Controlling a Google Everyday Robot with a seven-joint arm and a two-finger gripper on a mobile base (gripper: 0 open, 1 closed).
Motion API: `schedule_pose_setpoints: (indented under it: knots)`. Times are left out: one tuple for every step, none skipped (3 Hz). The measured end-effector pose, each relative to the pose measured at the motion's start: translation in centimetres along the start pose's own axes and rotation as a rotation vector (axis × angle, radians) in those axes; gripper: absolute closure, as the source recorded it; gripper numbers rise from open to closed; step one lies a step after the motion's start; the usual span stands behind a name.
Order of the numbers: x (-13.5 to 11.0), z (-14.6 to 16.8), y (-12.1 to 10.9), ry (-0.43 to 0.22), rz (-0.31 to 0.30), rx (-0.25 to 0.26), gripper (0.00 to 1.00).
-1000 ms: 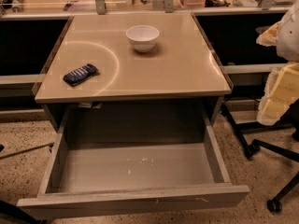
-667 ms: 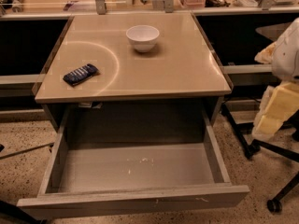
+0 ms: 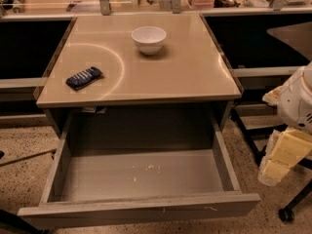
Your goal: Close top drawer
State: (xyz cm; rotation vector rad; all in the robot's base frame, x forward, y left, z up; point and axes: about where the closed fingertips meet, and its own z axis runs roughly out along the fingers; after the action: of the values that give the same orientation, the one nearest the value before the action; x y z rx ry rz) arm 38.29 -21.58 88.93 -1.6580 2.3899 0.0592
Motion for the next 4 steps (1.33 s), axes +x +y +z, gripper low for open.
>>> schedule_pose_setpoints:
  knots:
    - [0.0,0.0,0.0,0.0,0.0,0.0,0.0]
    - [0.5,1.0,1.3,0.019,-0.008,-0.012,0.0]
    - [2.0,3.1,5.0,0.016,-0.011,-0.04,0.0]
    - [3.5,5.8,8.2,0.057,-0.039,-0.095,0.0]
